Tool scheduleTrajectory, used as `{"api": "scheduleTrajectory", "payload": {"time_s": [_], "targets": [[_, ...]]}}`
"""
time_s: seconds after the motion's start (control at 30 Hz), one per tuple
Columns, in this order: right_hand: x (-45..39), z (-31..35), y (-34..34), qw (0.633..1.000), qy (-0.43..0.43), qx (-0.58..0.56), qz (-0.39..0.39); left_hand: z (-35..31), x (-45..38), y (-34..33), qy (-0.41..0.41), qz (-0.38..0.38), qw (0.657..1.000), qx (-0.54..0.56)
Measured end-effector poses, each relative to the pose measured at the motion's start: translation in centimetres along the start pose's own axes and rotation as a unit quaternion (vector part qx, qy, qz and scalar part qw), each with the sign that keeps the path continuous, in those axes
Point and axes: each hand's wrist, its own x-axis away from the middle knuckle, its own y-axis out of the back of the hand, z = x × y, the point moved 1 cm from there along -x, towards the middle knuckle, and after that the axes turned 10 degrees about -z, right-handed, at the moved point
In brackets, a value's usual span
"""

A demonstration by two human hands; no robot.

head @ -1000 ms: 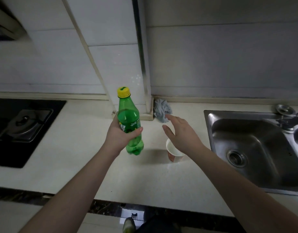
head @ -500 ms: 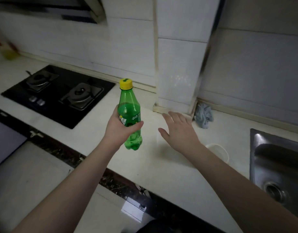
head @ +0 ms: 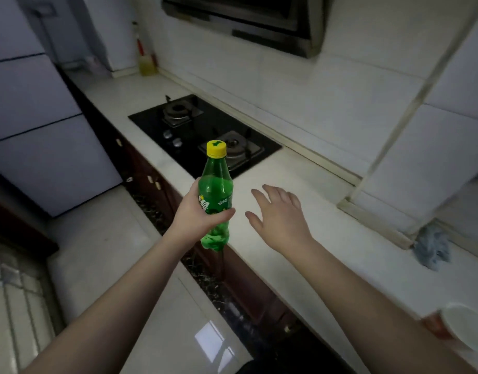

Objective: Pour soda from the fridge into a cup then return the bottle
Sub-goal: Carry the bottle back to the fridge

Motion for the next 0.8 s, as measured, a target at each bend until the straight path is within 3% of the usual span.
{"api": "scheduleTrajectory", "payload": {"time_s": [0.3, 0.8], "targets": [[-6.5, 12.4, -3.0, 0.993, 0.116, -0.029, -0.018, 3.2, -2.0, 13.2, 0.023, -0.123, 0.992, 0.026], [-20.0, 21.7, -9.2, 0.961, 0.246, -0.123, -0.032, 7.5, -10.3, 21.8, 0.075, -0.281, 0.957, 0.006]]}}
